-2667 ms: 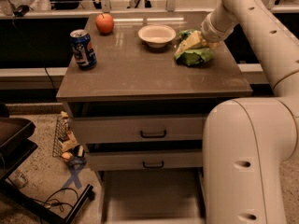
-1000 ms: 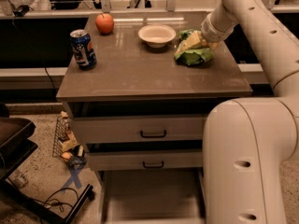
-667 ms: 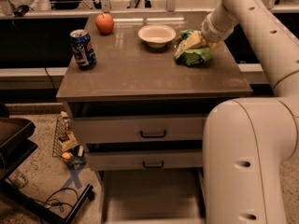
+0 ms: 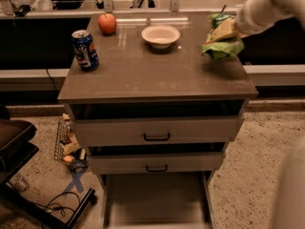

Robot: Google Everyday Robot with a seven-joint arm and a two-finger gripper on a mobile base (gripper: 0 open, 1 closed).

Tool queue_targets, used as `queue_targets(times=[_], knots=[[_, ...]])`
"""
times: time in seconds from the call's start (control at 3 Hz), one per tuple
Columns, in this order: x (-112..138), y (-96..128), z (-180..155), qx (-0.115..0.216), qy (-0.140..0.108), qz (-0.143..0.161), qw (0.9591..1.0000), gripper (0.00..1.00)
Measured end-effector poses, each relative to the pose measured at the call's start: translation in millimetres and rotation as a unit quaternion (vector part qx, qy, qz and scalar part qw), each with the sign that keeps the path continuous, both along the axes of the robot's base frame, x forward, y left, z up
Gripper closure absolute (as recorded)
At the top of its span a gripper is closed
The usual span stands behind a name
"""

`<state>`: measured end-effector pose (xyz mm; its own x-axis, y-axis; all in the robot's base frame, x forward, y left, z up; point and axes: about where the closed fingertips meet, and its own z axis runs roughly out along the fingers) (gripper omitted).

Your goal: Place green rice chip bag into bottom drawer

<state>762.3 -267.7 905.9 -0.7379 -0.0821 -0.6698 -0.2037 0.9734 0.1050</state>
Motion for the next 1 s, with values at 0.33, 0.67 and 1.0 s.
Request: queue_targets(times=[0.33,0.67,1.0], knots=[[-60,-21,77,0.022,-0.095,-0.02,0.995,1.0],[-123,-30,107,0.045,-0.148,-0.036,0.9872,1.0],[-183,-79,70,0.074,-0.118,-0.081,0.987,1.0]])
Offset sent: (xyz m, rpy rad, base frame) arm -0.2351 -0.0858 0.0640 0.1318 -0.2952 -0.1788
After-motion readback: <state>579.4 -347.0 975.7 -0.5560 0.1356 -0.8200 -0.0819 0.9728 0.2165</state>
